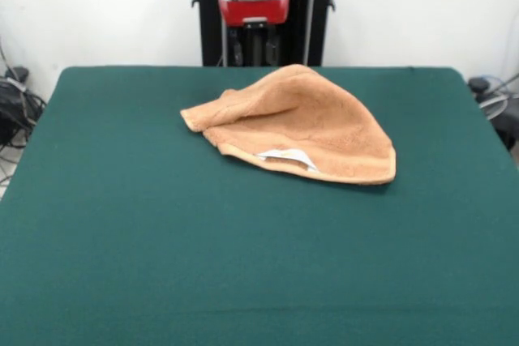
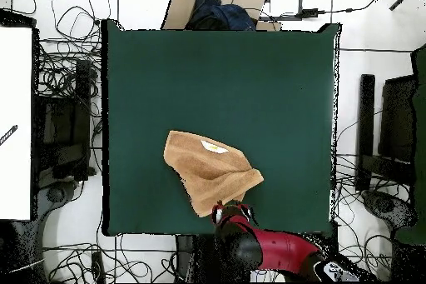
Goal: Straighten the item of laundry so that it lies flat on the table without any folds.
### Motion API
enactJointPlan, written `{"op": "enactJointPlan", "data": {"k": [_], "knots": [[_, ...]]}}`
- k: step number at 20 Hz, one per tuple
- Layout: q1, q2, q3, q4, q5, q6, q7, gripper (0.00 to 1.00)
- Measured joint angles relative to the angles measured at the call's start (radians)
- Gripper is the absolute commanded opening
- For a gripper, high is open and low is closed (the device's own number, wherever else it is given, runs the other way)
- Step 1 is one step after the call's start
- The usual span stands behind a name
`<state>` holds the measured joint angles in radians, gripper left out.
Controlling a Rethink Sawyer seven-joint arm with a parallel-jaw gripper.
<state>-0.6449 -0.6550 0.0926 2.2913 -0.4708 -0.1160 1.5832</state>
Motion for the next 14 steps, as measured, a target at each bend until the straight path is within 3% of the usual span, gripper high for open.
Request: {"op": "enactJointPlan", "data": {"k": [7,14], "knots": [[-0.058,0.166,-0.085,-0.002,-0.088,-0.091,0.000,1.00],[-0.074,0.291,-0.111,-0.014,-0.136,-0.123,0.000,1.00]]}}
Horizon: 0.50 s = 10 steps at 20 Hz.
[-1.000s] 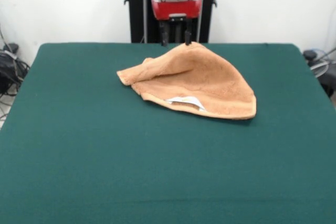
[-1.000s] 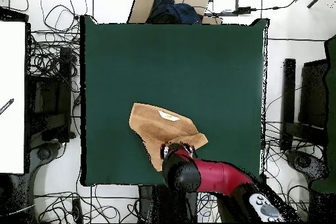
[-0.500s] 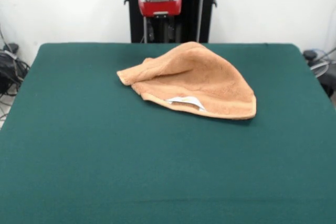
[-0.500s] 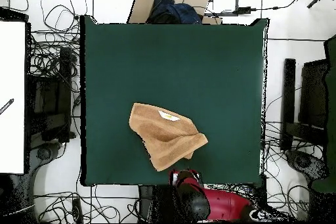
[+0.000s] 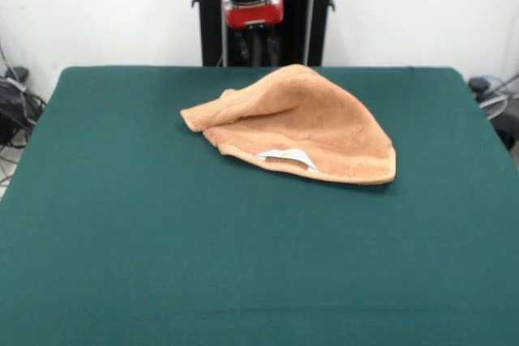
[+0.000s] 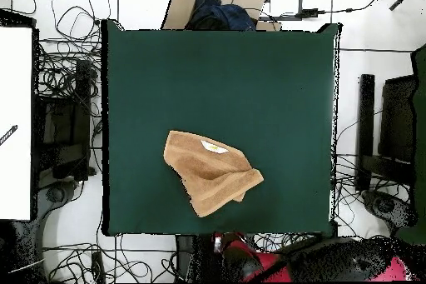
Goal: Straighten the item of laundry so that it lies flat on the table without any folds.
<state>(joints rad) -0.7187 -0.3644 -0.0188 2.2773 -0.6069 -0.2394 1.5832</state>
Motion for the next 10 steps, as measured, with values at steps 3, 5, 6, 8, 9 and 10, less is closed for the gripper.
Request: {"op": "enactJointPlan", "data": {"k": [3,5,6,8,9,10], "knots": [[0.000,0.018,0.000,-0.003,-0.014,-0.008,0.000,1.00],[0.000,0.033,0.000,-0.005,-0.037,-0.036,0.000,1.00],[0.000,0.035,0.000,-0.005,-0.045,-0.048,0.000,1.00],[0.000,0.035,0.000,-0.005,-0.054,-0.068,0.000,1.00],[0.000,0.033,0.000,-0.005,-0.056,-0.073,0.000,1.00],[0.000,0.030,0.000,-0.004,-0.056,-0.074,0.000,1.00]]}}
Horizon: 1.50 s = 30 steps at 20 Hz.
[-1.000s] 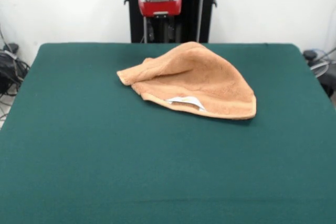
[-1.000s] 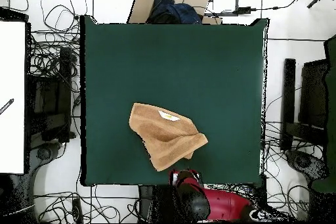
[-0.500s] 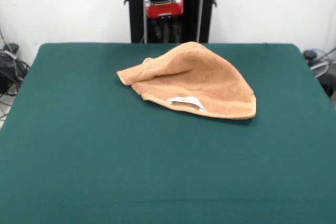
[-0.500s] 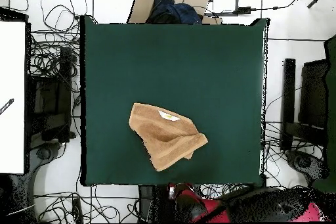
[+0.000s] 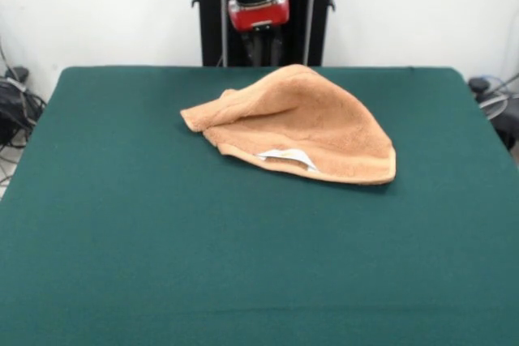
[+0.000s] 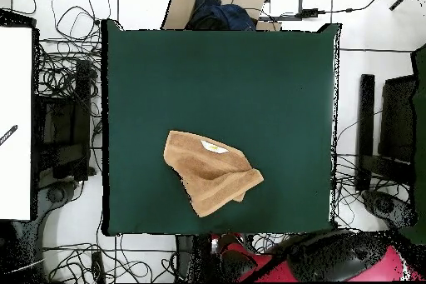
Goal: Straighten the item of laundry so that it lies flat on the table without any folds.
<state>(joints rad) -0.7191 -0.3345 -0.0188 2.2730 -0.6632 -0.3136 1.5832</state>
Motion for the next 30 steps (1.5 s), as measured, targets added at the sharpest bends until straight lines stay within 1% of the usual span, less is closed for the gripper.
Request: {"op": "enactJointPlan", "data": {"k": [3,4,9,10,11,14,19,20,22,25,30], "knots": [[-0.002,-0.031,0.000,0.006,0.000,0.005,0.000,1.00],[-0.007,-0.066,0.000,0.014,0.000,0.020,0.000,1.00],[-0.036,-0.159,0.000,0.051,0.000,0.064,0.000,1.00],[-0.043,-0.182,0.000,0.063,0.000,0.075,0.000,1.00],[-0.060,-0.227,0.000,0.090,-0.001,0.099,0.000,1.00],[-0.091,-0.292,0.000,0.132,-0.003,0.133,0.000,1.00],[-0.129,-0.375,0.000,0.186,-0.003,0.186,0.000,1.00],[-0.140,-0.408,0.002,0.205,-0.003,0.216,0.000,1.00],[-0.150,-0.438,0.011,0.220,-0.002,0.248,0.000,1.00],[-0.162,-0.510,0.046,0.249,0.024,0.337,0.000,1.00],[-0.162,-0.584,0.106,0.261,0.072,0.440,0.000,1.00]]}}
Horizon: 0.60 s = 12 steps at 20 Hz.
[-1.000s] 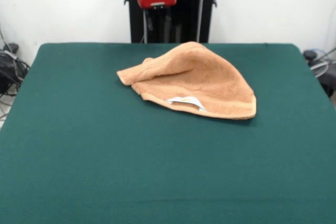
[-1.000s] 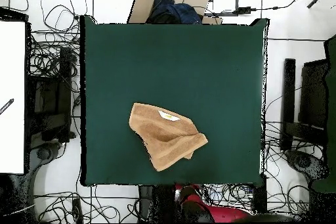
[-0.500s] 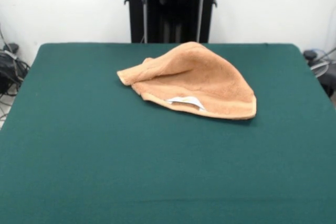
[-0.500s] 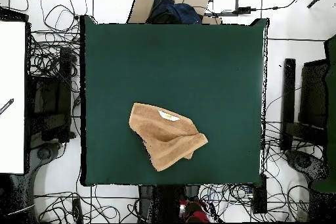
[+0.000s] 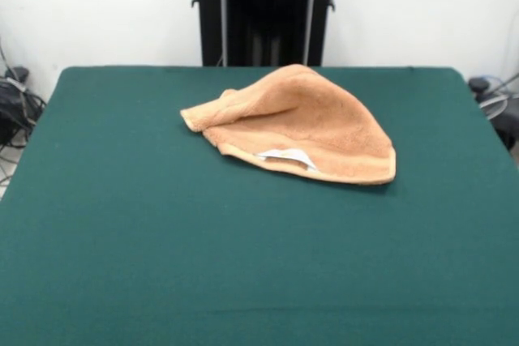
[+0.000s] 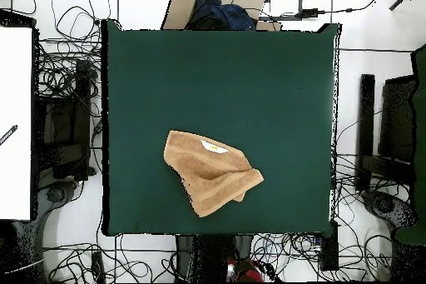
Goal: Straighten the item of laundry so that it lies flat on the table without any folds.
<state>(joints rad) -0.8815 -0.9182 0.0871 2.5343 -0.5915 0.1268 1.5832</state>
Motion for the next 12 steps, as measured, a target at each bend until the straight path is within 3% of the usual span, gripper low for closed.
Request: {"op": "enactJointPlan", "data": {"k": [12], "knots": [[0.003,-0.032,0.079,0.000,0.035,0.047,0.000,1.00]]}}
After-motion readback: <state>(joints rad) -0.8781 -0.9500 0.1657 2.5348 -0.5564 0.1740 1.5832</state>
